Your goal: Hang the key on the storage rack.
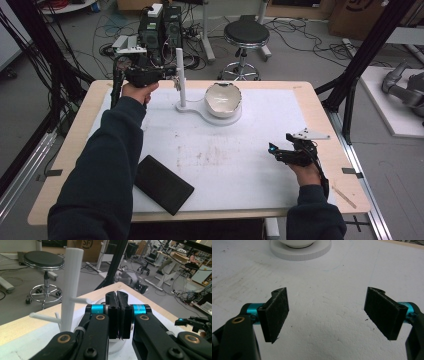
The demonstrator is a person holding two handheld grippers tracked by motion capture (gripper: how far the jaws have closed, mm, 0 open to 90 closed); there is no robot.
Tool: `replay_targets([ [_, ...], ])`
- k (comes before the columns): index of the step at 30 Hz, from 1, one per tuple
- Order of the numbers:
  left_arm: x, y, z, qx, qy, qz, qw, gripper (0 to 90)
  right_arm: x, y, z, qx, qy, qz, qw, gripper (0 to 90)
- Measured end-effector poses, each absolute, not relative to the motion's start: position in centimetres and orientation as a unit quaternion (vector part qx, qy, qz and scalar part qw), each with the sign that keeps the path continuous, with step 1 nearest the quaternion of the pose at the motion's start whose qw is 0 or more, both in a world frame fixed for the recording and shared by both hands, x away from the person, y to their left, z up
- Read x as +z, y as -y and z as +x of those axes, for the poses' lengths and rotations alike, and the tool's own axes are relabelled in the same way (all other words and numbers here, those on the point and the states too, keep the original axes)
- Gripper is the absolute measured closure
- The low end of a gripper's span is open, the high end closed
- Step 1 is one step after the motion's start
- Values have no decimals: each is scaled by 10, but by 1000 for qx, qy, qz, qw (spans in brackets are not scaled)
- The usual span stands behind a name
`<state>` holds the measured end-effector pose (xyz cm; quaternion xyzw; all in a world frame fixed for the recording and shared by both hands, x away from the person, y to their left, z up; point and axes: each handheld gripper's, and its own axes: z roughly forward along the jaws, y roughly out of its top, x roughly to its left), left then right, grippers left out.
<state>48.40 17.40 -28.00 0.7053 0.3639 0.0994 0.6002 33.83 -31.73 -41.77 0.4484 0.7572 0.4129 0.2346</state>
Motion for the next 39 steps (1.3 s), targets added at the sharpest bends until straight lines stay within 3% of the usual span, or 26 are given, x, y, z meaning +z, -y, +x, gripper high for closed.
replay_targets([
  [18, -288, -180, 519, 94, -392, 690, 601, 878, -422, 320, 343, 411, -759, 451, 227, 201],
  [22, -291, -181, 520, 123, -415, 677, 595, 860, -422, 320, 343, 412, -759, 452, 225, 201],
  [24, -290, -183, 518, 149, -427, 672, 587, 738, -422, 319, 343, 411, -760, 450, 224, 200],
  [28, -290, -186, 511, 170, -427, 676, 576, 675, -422, 318, 342, 412, -761, 447, 226, 200],
  [30, -293, -189, 503, 188, -430, 677, 568, 587, -421, 317, 342, 412, -761, 448, 224, 201],
  [31, -299, -193, 495, 215, -440, 676, 552, 488, -422, 317, 342, 411, -763, 445, 226, 201],
  [36, -315, -198, 476, 248, -451, 676, 528, 279, -421, 313, 342, 410, -765, 444, 222, 200],
  [39, -328, -203, 458, 256, -450, 674, 526, 229, -421, 311, 343, 410, -767, 440, 223, 200],
])
